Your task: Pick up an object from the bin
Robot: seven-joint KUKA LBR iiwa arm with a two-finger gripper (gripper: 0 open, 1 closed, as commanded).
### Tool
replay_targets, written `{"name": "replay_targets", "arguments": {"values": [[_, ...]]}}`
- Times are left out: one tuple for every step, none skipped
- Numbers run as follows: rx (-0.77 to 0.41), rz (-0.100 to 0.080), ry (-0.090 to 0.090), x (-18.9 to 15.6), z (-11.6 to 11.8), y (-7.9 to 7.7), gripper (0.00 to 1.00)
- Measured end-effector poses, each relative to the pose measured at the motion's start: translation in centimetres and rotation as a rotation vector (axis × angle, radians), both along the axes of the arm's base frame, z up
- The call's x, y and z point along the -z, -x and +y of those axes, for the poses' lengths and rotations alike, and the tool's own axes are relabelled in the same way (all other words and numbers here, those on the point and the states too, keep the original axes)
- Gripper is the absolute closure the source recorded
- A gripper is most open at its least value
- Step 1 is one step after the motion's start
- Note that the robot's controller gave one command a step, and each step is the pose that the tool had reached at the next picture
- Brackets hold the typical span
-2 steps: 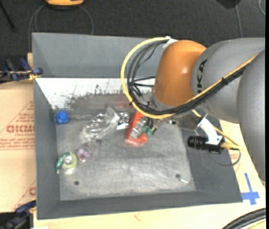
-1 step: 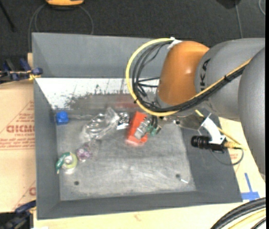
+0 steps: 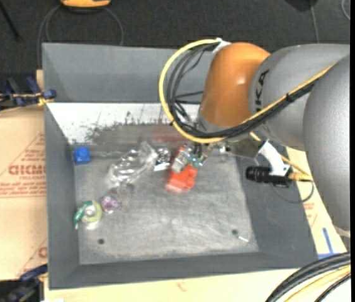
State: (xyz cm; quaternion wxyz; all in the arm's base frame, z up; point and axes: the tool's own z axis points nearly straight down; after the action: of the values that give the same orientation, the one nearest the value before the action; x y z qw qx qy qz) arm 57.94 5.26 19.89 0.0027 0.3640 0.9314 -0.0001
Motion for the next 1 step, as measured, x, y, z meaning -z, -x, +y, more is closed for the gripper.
{"name": "replay_targets", "arguments": {"values": [[0.02, 0.001, 0.0, 3.73, -0.44, -3.29, 1.0]]}}
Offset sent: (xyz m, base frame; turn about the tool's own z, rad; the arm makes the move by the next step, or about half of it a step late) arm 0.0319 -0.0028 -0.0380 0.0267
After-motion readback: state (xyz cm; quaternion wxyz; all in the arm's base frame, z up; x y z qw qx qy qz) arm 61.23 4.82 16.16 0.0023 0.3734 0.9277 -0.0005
